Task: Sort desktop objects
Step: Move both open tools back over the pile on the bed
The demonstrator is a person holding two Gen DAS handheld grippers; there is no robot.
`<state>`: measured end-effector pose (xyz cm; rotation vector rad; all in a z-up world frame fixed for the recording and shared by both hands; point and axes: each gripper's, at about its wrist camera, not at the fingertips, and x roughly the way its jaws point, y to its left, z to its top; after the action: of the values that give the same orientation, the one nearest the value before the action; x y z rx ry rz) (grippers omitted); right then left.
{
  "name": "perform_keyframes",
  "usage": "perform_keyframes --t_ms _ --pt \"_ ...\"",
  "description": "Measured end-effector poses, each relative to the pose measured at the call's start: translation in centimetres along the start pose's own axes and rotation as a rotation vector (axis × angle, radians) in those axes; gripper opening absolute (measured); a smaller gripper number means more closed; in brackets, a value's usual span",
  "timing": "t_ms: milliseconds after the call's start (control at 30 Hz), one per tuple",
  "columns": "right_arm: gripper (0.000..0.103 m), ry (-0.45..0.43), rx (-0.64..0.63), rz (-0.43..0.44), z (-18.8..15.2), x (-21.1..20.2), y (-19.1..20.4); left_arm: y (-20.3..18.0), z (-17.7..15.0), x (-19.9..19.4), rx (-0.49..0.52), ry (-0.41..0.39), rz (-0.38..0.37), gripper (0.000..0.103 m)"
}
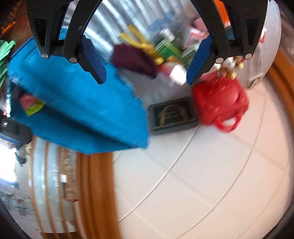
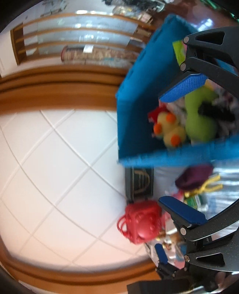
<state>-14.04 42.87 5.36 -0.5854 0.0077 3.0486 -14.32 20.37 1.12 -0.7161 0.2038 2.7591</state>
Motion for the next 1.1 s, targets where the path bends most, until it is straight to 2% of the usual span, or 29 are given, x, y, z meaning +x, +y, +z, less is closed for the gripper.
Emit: perform_keyframes --t_ms 200,367,467,700,767,900,1067,1100 --pt "0.103 0.061 -0.058 0.103 -1.4 3.6 6.6 6.4 -3.4 1.3 -0.077 0.095 0.083 0.089" --pt "0.103 0.136 -0.084 0.149 -3.8 7.1 10.3 9.0 -5.6 1.9 -0.115 0.149 0.107 0.089" --pt "0.103 0.187 -0.093 0.168 -5.4 9.0 11.4 9.9 -6.5 2.9 -0.125 0.177 0.122 0.089" --pt "0.103 0.265 -0.112 0.145 -8.7 13.4 12.1 11.6 -8.9 6.5 -0.171 0.242 0.115 0.089" --pt "0.103 0.308 -0.110 0.143 -10.1 15.2 11.9 11.9 -10.2 8.3 -0.194 0.292 0.103 0.082" --pt "0.103 0.427 -0.090 0.150 -13.7 19.5 11.1 11.2 -12.7 12.5 -0.211 0.394 0.082 0.079" --pt "0.103 0.537 -0.071 0.151 -17.0 23.6 9.9 9.6 -15.4 18.3 -0.232 0.510 0.043 0.059" --pt "0.103 0.556 -0.067 0.142 -17.4 24.3 9.7 9.4 -15.6 19.2 -0.235 0.521 0.038 0.059"
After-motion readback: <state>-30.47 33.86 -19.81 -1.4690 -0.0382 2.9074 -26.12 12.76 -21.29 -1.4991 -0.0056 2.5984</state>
